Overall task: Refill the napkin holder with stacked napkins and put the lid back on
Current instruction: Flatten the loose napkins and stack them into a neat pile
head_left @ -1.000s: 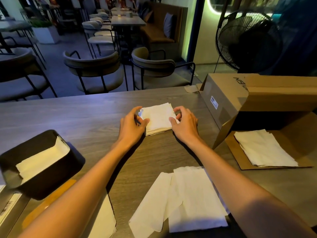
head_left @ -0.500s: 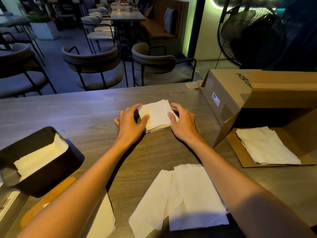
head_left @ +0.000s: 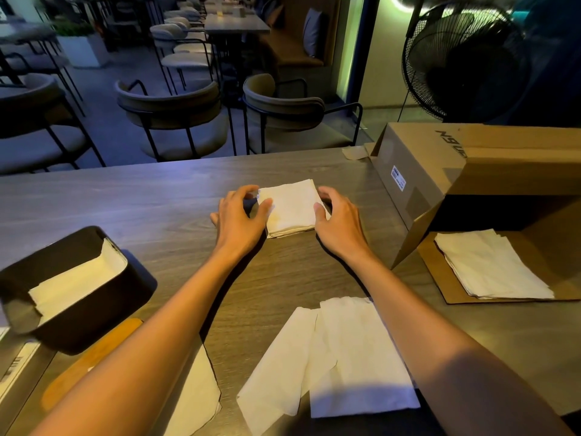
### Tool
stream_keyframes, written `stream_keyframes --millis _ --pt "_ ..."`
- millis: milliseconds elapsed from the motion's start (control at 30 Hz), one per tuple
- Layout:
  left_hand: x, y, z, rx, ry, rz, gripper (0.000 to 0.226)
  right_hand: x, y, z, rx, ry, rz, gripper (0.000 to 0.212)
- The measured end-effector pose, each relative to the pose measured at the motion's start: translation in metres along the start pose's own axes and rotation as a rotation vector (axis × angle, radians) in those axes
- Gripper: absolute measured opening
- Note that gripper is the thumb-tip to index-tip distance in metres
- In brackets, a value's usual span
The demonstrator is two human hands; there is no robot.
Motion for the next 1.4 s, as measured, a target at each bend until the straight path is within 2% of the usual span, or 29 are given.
stream_keyframes --millis 467,633,733,833,900,1000,1100,1167,1233,1300,1400 --pt "0.0 0.004 -0.001 -0.05 -0.003 -0.003 0.043 0.0 0.0 -0.002 0.017 0.06 0.05 0.033" --pt "0.002 0.017 -0.019 -0.072 0.317 -0.066 0.033 -0.01 0.01 -0.01 0.065 -0.023 0.067 0.039" --pt "0.002 0.036 -0.032 -0.079 0.339 -0.054 0.024 -0.027 0.022 -0.02 0.128 -0.013 -0.021 0.031" --pt "0.001 0.064 -0.033 -0.177 0.269 -0.062 0.009 -0.043 0.039 -0.02 0.053 0.134 -0.131 0.02" --pt "0.006 0.087 -0.034 -0.255 0.209 -0.044 0.009 -0.056 0.05 -0.019 -0.01 0.172 -0.187 0.016" --pt "0.017 0.121 -0.031 -0.467 0.018 0.025 0.028 -0.084 0.067 -0.025 -0.103 0.163 -0.309 0.015" --pt "0.018 0.156 -0.023 -0.756 -0.358 0.09 0.066 -0.099 0.081 -0.035 -0.2 0.154 -0.323 0.015" --pt "0.015 0.168 -0.025 -0.752 -0.667 0.188 0.075 -0.102 0.089 -0.039 -0.232 0.149 -0.306 0.016" --pt "0.019 0.175 -0.029 -0.68 -0.773 0.28 0.059 -0.105 0.096 -0.041 -0.24 0.128 -0.303 0.016" --pt "0.023 0.18 -0.034 -0.657 -0.701 0.315 0.034 -0.11 0.103 -0.042 -0.256 0.115 -0.302 0.017" --pt "0.019 0.178 -0.04 -0.629 -0.626 0.339 0.02 -0.116 0.112 -0.042 -0.281 0.063 -0.276 0.019"
Point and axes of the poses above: each hand's wrist, its own y-axis away from the middle knuckle, its own z-axis out of the palm, x = y × z, the point moved 8 cm from there along -y, towards the middle knuckle, and after that the axes turned 14 degrees about -z, right-handed, at the moved point
